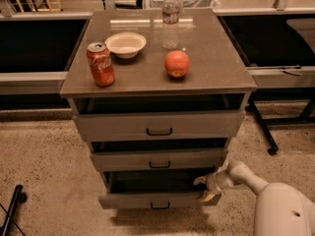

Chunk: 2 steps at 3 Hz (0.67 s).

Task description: Open bottom drawer

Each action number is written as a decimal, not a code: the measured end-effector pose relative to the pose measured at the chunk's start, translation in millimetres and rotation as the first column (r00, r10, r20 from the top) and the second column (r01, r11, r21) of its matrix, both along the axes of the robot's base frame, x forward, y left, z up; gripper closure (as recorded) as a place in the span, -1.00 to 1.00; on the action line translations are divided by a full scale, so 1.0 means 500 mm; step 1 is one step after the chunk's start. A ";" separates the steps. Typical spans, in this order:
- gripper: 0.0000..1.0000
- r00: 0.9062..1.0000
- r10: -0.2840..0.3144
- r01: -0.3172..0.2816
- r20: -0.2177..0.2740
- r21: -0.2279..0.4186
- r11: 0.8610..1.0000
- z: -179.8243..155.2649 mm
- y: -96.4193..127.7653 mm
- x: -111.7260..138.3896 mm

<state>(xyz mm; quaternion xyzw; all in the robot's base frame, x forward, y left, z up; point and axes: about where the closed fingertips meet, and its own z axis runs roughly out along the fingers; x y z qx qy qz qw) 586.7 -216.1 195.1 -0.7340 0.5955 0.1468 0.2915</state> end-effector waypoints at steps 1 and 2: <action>-0.87 1.000 0.000 0.000 0.000 0.000 1.000 0.000 0.000 0.000; -1.00 1.000 0.000 0.000 0.000 0.000 1.000 0.000 0.000 0.000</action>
Offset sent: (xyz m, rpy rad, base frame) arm 0.0000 0.0000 0.0000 0.0000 0.0000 0.0000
